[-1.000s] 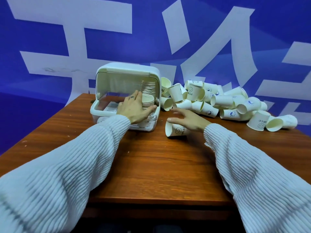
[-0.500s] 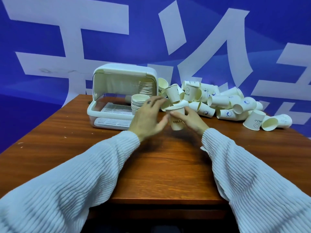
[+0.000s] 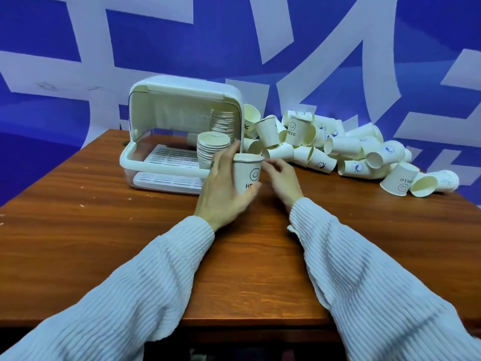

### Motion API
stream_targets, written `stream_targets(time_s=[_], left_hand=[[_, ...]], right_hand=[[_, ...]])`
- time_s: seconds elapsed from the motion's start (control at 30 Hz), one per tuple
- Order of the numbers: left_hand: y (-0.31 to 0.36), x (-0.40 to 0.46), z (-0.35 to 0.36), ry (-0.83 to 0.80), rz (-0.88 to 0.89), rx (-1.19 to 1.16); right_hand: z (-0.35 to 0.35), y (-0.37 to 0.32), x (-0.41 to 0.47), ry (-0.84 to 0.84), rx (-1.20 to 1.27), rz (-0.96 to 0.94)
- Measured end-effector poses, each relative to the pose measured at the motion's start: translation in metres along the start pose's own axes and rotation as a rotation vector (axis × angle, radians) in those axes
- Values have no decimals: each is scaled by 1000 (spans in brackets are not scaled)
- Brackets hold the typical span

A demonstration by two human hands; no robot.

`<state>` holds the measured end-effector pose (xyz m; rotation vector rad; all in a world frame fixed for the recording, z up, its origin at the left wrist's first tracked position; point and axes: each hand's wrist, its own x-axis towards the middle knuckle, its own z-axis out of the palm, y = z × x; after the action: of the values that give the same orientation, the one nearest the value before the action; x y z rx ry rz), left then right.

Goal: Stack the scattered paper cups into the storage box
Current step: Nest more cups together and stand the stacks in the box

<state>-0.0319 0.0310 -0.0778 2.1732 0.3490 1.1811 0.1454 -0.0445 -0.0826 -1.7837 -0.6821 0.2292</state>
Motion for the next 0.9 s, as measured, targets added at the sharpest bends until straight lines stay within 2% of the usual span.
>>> stream_targets(time_s=[0.07, 0.13, 0.23, 0.47, 0.7, 0.77, 0.9], left_hand=[[-5, 5, -6, 29, 36, 7], [-9, 11, -12, 82, 59, 17], [-15, 18, -19, 155, 68, 29], [-15, 20, -25, 205, 60, 25], [-14, 18, -28, 212, 35, 19], [-15, 17, -28, 219, 26, 16], [-15, 18, -27, 205, 39, 37]], right_hand=[[23, 2, 7, 129, -13, -19], [44, 2, 15, 188, -78, -49], [62, 6, 33, 93, -420, -161], [68, 15, 65, -98, -712, -99], [62, 17, 58, 3, -591, -168], [62, 16, 57, 19, -626, -228], [67, 14, 64, -71, -760, -151]])
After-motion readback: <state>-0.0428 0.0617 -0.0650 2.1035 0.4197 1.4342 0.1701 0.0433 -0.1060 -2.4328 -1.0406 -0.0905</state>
